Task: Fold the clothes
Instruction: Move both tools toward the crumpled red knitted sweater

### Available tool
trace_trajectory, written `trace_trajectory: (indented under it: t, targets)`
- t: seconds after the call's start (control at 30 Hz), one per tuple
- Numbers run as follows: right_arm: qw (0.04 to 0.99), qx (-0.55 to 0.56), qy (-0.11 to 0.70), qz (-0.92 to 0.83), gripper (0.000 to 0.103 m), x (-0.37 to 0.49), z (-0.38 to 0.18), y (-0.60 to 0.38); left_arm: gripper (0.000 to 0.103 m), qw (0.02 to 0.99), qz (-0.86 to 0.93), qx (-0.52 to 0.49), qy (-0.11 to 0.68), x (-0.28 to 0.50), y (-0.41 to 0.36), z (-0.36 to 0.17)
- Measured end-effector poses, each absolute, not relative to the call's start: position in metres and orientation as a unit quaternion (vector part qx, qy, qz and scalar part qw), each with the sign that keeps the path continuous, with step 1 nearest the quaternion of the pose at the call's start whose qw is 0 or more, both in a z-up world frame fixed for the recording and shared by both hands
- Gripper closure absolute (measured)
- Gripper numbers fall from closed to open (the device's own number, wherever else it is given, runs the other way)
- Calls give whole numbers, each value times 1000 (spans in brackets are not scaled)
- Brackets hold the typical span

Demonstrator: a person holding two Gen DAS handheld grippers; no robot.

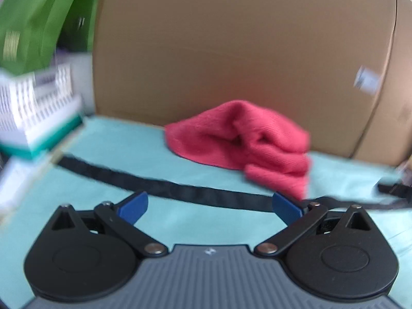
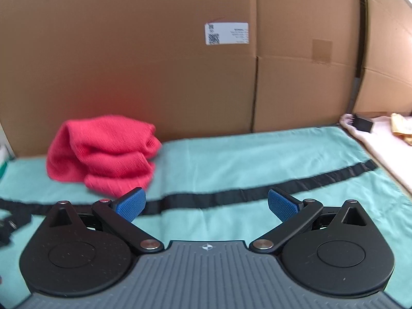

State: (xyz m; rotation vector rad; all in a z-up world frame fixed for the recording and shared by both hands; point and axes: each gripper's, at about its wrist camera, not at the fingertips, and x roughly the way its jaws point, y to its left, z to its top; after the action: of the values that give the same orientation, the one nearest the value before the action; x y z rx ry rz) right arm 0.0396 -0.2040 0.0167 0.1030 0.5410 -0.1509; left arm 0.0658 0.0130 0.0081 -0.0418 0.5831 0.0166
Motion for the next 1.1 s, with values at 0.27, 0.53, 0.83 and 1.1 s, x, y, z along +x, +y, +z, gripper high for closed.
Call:
trace_trajectory:
  t: [0.27, 0.53, 0.83, 1.1]
  targets:
    - [960, 22, 277, -41, 0, 84, 19, -180, 1, 930, 38, 35, 364, 110, 6, -16]
    - [955, 18, 294, -27, 0, 97, 11, -161, 1, 935, 22, 9, 353, 112, 6, -13]
    - [956, 12, 293, -25, 0, 103, 8, -148, 1, 937, 16, 3, 349, 114, 7, -10]
    - [957, 15, 287, -34, 0, 101, 7, -151, 1, 938, 15, -6, 347, 116, 8, -15]
